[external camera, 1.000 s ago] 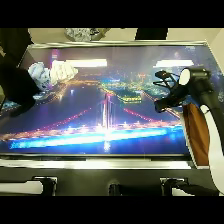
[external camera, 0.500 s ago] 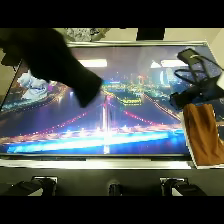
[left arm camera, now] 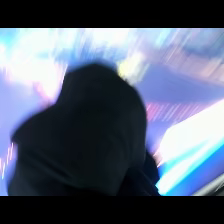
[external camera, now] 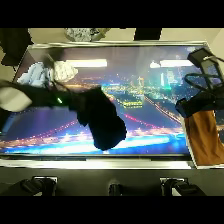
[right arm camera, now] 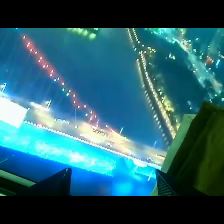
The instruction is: Fold the shirts.
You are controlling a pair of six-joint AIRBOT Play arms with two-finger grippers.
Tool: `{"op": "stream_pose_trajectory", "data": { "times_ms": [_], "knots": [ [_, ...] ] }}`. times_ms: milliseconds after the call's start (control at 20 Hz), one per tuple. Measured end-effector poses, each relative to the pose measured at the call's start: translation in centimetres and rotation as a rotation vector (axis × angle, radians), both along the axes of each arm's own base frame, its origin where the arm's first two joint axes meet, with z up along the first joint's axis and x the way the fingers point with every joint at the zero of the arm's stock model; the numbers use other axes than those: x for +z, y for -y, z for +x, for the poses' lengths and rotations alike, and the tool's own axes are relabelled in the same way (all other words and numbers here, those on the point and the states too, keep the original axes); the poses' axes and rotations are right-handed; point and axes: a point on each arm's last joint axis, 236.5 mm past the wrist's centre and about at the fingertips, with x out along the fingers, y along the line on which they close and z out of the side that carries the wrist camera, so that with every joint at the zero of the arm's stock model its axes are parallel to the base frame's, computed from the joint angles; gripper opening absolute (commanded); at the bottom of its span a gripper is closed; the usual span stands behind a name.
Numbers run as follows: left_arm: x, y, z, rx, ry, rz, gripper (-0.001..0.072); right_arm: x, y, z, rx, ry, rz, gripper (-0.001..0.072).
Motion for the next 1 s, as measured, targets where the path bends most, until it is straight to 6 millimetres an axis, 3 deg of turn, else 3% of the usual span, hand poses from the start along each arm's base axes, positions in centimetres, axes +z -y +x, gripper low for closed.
{"op": "stream_pose_trajectory", "data": {
  "times_ms": [150,200,250,300,400,500,650,800,1000],
  "knots": [
    [-10.7,-3.0,-3.2,0.021,-0.22,0.137,0.0049,-3.1,-1.6,0.1,0.038,-0.104,0.047,0.0617],
    [-13.1,-4.0,-4.4,0.029,-0.278,0.168,0.0257,-4.5,-2.2,0.2,0.054,-0.143,0.068,0.0618],
    [-14.9,-5.1,-5.3,0.041,-0.326,0.196,0.0569,-6.0,-3.0,0.3,0.07,-0.185,0.092,0.0619],
    [-15.8,-6.3,-5.8,0.055,-0.352,0.224,0.072,-7.5,-3.7,0.4,0.084,-0.227,0.117,0.0619],
    [-15.9,-9.7,-5.3,0.1,-0.361,0.294,0.072,-9.9,-4.8,0.6,0.107,-0.296,0.159,0.0622],
    [-14.0,-13.5,-3.6,0.16,-0.328,0.328,0.072,-11.8,-6.1,0.8,0.135,-0.355,0.203,0.0701],
    [-12.7,-18.2,-3.0,0.281,-0.359,0.286,0.072,-14.4,-7.9,1.0,0.184,-0.437,0.272,0.0701],
    [-14.5,-18.6,-5.4,0.308,-0.472,0.162,0.072,-17.3,-9.6,0.6,0.21,-0.53,0.35,0.0701],
    [-18.9,-17.3,-9.4,0.306,-0.609,0.06,0.072,-20.1,-12.1,-0.2,0.238,-0.623,0.474,0.0701]
  ]
}}
